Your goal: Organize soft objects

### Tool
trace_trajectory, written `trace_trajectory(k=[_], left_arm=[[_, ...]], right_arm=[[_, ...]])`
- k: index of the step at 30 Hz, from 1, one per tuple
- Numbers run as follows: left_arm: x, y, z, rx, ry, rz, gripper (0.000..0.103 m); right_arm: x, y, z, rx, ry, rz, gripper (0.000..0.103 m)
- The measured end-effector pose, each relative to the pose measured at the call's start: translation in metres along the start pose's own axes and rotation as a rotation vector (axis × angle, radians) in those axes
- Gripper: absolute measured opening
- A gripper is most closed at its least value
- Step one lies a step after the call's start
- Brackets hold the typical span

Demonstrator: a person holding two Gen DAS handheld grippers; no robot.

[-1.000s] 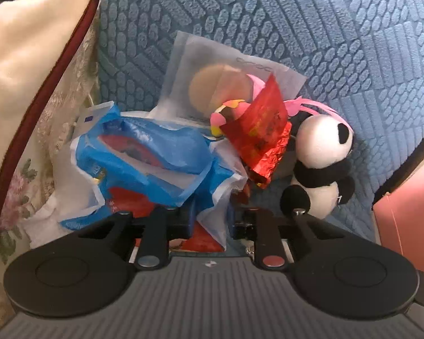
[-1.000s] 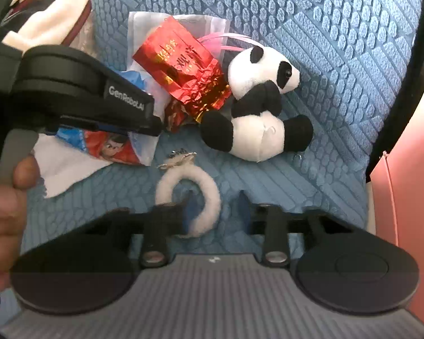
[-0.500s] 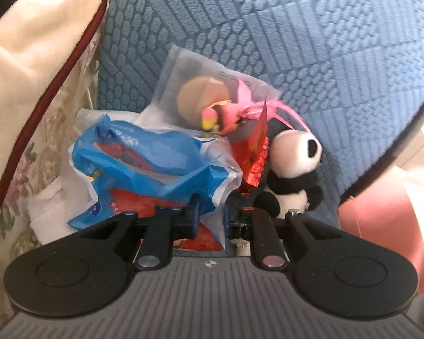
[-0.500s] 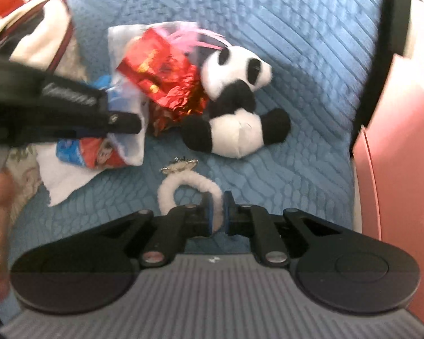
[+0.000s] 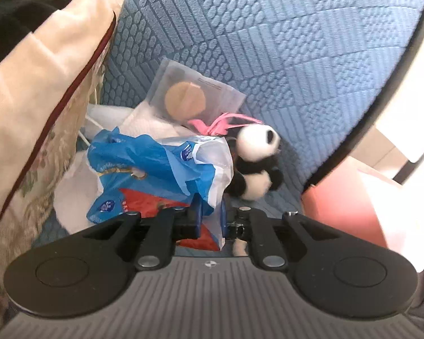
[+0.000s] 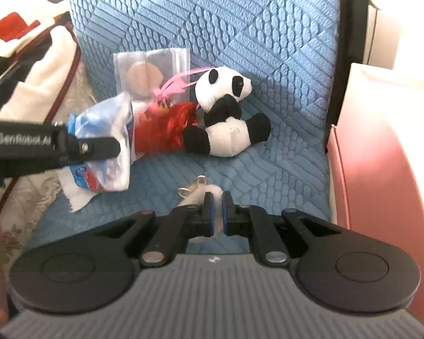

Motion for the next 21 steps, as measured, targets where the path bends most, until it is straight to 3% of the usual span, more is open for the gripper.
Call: trace_trajectory(k=[9,21], left_arm=[[-0.046,-0.03,0.015,-0.028,0.046,-0.095,0.015],[-0.109,-0.012,0.03,-0.023,0.134,-0.077,0.015]], right_arm=[[-0.028,0.009,0.016,-0.028,0.002,-0.003,0.009],[-0.083,0.014,0.046,-0.073,0.031,0.041,0.009]])
Point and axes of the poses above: each gripper's, at about its wrist camera, not at the fingertips, and z roughly against the way its jaws point, y to its left, x to its top, the point moved 4 cm from there along -z, roughly the way its jaws point, and after that the axes turned 12 degrees about y, right-handed, at the moved point
